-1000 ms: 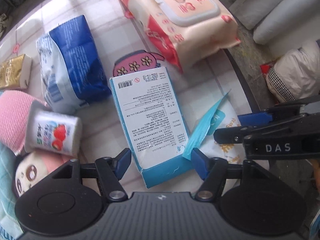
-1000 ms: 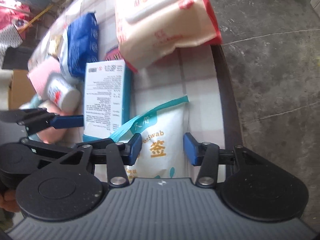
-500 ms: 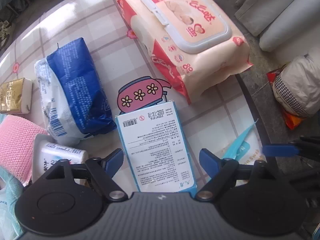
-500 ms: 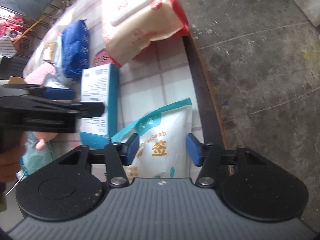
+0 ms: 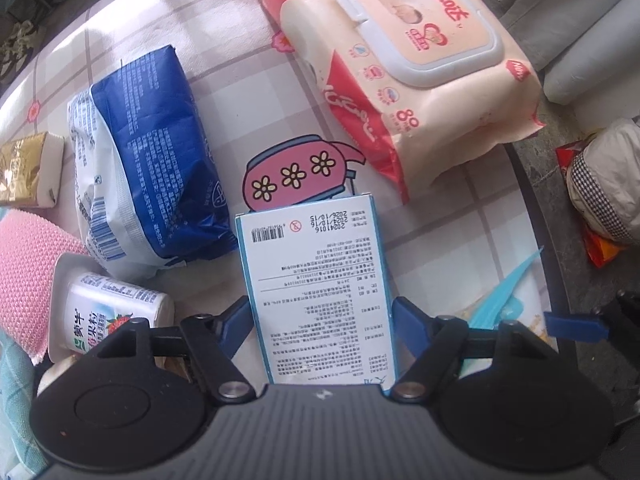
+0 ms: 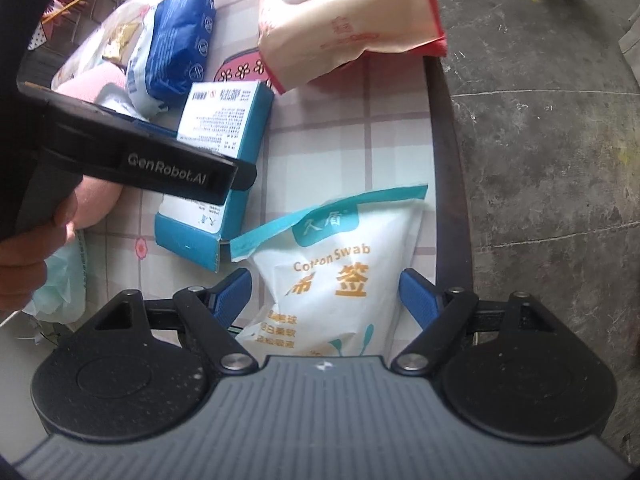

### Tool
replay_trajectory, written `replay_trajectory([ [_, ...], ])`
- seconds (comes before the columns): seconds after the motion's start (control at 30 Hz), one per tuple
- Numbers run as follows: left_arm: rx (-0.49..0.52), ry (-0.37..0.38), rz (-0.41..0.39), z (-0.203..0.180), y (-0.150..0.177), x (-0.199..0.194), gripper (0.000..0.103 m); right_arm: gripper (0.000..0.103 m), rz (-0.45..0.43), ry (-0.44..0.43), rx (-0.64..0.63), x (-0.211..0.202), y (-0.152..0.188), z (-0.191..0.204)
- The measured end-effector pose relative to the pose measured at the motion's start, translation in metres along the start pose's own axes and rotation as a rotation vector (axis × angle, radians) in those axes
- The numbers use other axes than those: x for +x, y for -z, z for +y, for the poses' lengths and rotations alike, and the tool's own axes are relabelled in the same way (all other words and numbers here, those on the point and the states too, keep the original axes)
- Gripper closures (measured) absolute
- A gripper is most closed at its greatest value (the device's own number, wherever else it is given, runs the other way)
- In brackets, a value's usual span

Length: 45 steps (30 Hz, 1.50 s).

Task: Organize soft objects
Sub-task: 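Grasp the blue-white medicine box with the left gripper while the right holds the swab packet, then carry the medicine box and swab packet with both grippers over the cardboard box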

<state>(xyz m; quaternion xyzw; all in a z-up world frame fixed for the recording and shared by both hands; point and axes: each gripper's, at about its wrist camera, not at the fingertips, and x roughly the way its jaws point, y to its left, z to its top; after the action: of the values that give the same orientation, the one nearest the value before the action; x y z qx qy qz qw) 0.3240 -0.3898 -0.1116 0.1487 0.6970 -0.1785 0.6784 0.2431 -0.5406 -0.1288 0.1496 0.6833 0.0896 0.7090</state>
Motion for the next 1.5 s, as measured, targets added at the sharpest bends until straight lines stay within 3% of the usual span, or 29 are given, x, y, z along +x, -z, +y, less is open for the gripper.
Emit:
replay_trajectory([
  [0.27, -0.003, -0.003, -0.001, 0.005, 0.003, 0.005, 0.027, 0.022, -0.013, 0.005, 0.003, 0.002, -0.001, 0.002],
  [0.43, -0.002, -0.009, -0.016, 0.000, 0.014, 0.002, 0.028, 0.034, -0.028, 0.010, 0.027, -0.003, 0.001, -0.004],
  [0.5, -0.004, -0.004, -0.024, 0.000, 0.018, 0.000, 0.028, 0.045, -0.029, 0.001, 0.052, -0.004, 0.001, -0.007],
  [0.63, -0.005, -0.002, -0.035, -0.002, 0.026, -0.003, 0.028, 0.056, -0.046, -0.013, 0.093, -0.007, 0.001, -0.011],
  [0.73, -0.001, 0.002, -0.045, -0.002, 0.030, -0.012, 0.028, 0.061, -0.063, -0.044, 0.143, -0.010, 0.002, -0.018],
  [1.1, -0.023, 0.021, -0.096, 0.000, 0.040, -0.045, 0.028, 0.063, -0.146, -0.087, 0.242, -0.038, 0.000, -0.032],
  [1.5, -0.141, -0.006, -0.153, 0.029, 0.063, -0.118, 0.028, 0.062, -0.184, -0.160, 0.197, -0.089, -0.019, -0.001],
])
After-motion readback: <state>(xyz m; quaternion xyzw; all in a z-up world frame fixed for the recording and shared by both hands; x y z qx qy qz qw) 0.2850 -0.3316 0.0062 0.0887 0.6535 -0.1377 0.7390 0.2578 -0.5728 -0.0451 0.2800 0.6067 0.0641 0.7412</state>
